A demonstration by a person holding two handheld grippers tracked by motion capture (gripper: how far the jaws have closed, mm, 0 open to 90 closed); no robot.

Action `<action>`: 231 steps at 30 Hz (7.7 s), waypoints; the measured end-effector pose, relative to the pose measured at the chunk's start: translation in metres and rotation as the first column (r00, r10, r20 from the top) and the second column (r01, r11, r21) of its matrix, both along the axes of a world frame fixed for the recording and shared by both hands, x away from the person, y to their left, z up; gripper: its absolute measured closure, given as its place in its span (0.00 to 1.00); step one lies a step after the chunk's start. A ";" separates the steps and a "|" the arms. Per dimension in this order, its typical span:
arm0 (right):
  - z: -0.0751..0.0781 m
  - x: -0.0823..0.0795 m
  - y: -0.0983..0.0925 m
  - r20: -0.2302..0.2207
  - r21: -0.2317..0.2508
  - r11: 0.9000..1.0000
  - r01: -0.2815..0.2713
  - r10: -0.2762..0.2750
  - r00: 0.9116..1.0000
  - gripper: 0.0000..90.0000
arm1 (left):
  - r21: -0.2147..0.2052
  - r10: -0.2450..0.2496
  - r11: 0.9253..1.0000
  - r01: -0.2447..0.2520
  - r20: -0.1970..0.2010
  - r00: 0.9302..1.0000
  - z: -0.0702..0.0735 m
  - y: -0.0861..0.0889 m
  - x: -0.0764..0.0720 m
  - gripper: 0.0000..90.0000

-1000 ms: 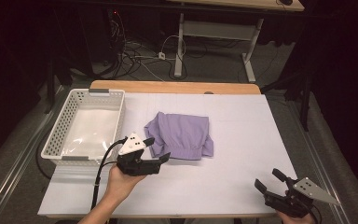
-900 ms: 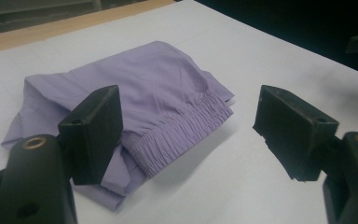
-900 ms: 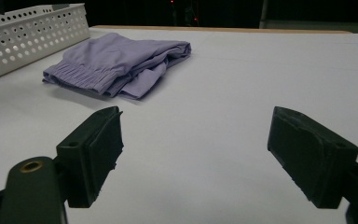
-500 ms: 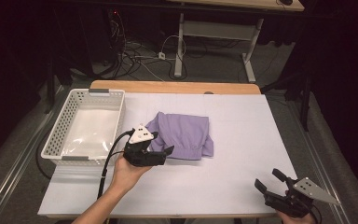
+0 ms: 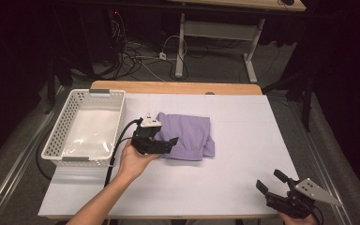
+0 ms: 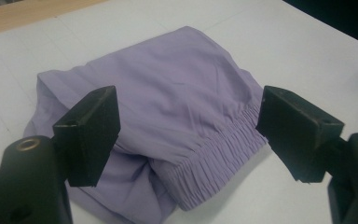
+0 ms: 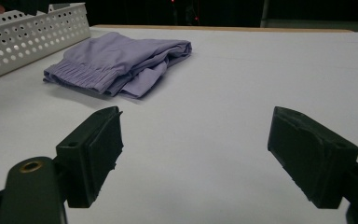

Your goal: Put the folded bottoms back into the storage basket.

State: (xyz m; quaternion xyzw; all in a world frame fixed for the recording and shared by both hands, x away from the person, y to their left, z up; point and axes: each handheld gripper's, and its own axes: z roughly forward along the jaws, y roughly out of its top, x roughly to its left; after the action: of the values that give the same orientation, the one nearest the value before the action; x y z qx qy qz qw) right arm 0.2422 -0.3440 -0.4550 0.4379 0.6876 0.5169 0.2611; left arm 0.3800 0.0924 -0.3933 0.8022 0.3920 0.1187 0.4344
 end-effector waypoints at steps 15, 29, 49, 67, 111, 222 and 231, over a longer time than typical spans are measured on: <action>0.000 0.000 0.001 0.000 -0.007 1.000 -0.007 0.007 1.000 0.20 | 0.058 0.051 0.997 -0.046 -0.098 0.994 -0.001 -0.005 0.042 0.15; -0.001 0.001 0.000 -0.004 -0.005 1.000 -0.010 0.010 1.000 0.20 | 0.131 0.134 0.985 -0.109 -0.201 0.970 -0.018 -0.002 0.077 0.15; -0.001 0.002 0.000 -0.006 -0.004 1.000 -0.011 0.011 1.000 0.20 | 0.247 0.257 0.953 -0.177 -0.343 0.904 -0.053 -0.001 0.115 0.09; -0.001 0.002 0.002 -0.012 -0.015 1.000 -0.018 0.018 1.000 0.20 | 0.339 0.235 0.933 -0.124 -0.309 0.921 -0.066 -0.019 0.113 0.11; -0.002 0.004 0.003 -0.019 -0.026 0.999 -0.037 0.036 0.999 0.20 | 0.137 0.063 0.990 -0.026 -0.273 0.960 -0.024 -0.009 0.096 0.90; -0.002 0.002 0.002 -0.022 -0.014 1.000 -0.021 0.021 1.000 0.20 | -0.070 0.187 0.980 -0.188 -0.024 0.982 0.144 0.175 -0.008 0.90; -0.002 0.003 0.002 -0.029 -0.007 1.000 -0.016 0.016 0.999 0.20 | -0.076 0.235 0.969 -0.235 -0.010 0.972 0.145 0.193 -0.009 0.90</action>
State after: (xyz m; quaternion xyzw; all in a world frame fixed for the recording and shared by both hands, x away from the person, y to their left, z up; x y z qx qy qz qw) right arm 0.2447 -0.3421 -0.4568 0.4389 0.6966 0.5103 0.2486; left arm 0.3708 0.2857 -0.2487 0.7329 0.4887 0.1538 0.4476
